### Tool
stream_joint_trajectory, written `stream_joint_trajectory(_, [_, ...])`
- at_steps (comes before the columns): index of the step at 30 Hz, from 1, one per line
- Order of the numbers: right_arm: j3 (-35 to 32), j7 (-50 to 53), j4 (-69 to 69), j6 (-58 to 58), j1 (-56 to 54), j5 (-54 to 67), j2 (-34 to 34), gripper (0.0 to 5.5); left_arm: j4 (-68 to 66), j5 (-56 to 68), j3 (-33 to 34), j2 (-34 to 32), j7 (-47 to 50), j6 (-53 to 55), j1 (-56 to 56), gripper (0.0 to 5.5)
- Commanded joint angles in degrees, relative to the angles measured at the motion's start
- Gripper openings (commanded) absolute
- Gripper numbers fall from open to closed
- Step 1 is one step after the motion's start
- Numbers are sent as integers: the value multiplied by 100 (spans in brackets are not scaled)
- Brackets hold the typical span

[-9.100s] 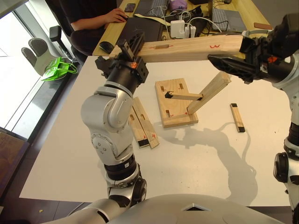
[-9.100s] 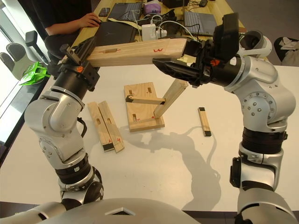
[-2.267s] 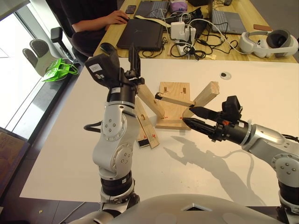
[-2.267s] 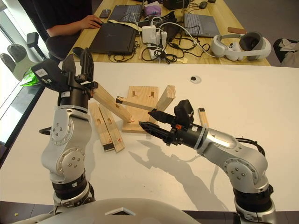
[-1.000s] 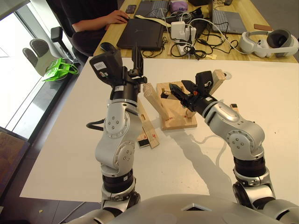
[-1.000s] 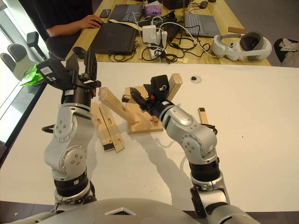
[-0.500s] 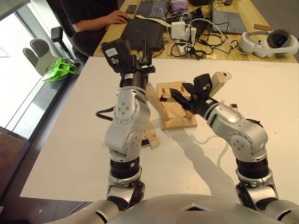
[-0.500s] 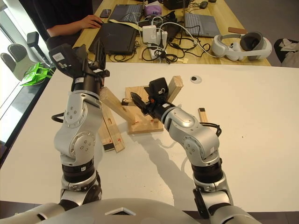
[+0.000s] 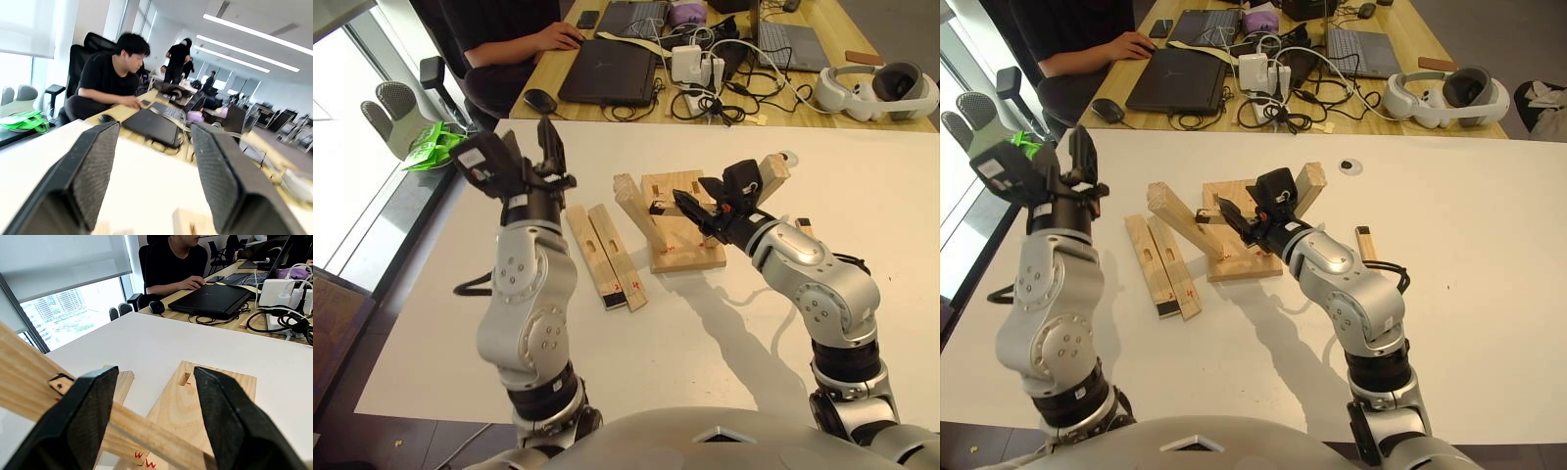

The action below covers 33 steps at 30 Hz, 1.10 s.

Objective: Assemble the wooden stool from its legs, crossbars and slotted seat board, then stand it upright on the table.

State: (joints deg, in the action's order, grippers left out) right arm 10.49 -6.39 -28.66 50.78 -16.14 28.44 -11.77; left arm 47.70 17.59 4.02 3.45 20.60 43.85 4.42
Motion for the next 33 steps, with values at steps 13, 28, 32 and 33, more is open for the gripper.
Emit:
stream_joint_trajectory(13, [493,-636,91,-183,126,-640,-541,286,-660,369,-565,1341,1289,1044,1258,269])
stream_joint_trajectory(28, [-1208,872,523,-814,-1591,313,1943,286,-926,809,-243,1180,1462,860,1361,269])
stream_joint_trajectory(32, [-1113,882,408,-343,-1551,344,1704,286,-910,810,-216,1176,1500,846,1329,269])
stream_joint_trajectory(33, [-944,816,338,-45,-1299,300,1484,286,-911,810,-206,1172,1503,844,1333,269])
